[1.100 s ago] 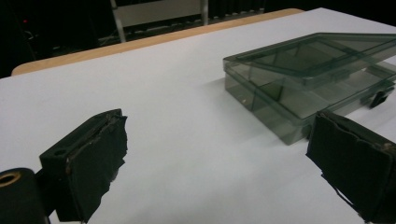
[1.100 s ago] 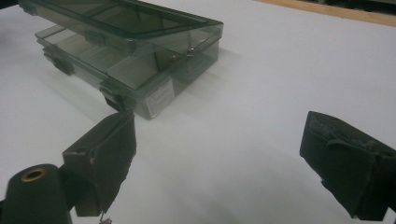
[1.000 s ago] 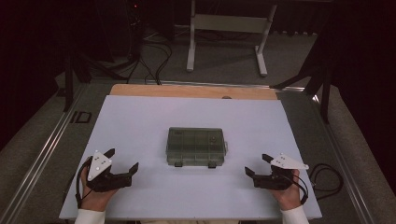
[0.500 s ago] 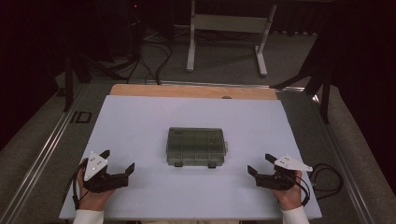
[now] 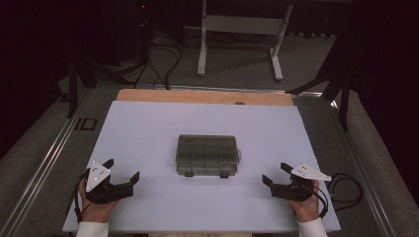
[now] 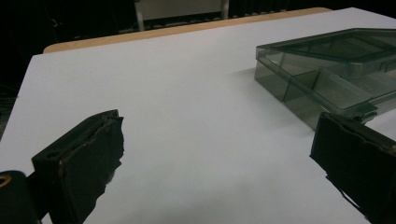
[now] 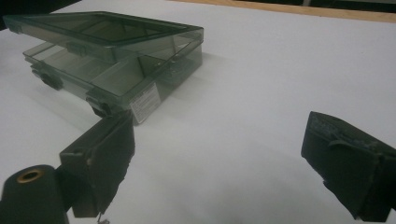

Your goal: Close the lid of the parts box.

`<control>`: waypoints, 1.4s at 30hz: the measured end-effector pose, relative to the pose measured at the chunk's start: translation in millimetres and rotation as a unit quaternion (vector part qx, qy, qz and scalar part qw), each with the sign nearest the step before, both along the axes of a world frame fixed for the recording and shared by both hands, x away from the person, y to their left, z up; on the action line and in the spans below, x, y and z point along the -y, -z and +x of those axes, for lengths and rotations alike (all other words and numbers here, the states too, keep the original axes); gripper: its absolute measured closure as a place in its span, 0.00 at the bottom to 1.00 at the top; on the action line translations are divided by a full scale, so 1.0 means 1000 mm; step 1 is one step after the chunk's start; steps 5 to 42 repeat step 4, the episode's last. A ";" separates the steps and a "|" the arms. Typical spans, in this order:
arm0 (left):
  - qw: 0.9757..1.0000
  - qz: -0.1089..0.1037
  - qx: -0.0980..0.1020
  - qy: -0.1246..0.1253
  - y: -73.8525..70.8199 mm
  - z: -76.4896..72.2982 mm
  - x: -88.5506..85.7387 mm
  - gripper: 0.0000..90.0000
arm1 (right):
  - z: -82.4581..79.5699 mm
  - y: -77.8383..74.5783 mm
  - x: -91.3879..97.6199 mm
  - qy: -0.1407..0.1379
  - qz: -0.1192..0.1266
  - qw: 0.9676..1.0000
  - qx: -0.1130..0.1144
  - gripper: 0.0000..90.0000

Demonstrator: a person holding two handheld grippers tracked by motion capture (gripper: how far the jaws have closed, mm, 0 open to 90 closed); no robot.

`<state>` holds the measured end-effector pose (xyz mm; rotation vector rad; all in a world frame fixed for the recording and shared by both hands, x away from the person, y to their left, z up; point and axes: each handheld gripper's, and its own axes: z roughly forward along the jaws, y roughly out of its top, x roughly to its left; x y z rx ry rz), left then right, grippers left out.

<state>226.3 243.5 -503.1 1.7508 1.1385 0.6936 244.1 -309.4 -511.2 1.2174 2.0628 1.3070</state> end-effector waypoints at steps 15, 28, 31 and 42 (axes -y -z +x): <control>1.000 -0.002 -0.001 -0.001 0.000 0.001 0.000 0.04 | 0.000 0.000 0.000 0.000 -0.001 1.000 -0.002 0.11; 1.000 -0.002 -0.001 -0.001 0.000 0.001 0.000 0.04 | 0.000 0.000 0.000 0.000 -0.001 1.000 -0.002 0.11; 1.000 -0.002 -0.001 -0.001 0.000 0.001 0.000 0.04 | 0.000 0.000 0.000 0.000 -0.001 1.000 -0.002 0.11; 1.000 -0.002 -0.001 -0.001 0.000 0.001 0.000 0.04 | 0.000 0.000 0.000 0.000 -0.001 1.000 -0.002 0.11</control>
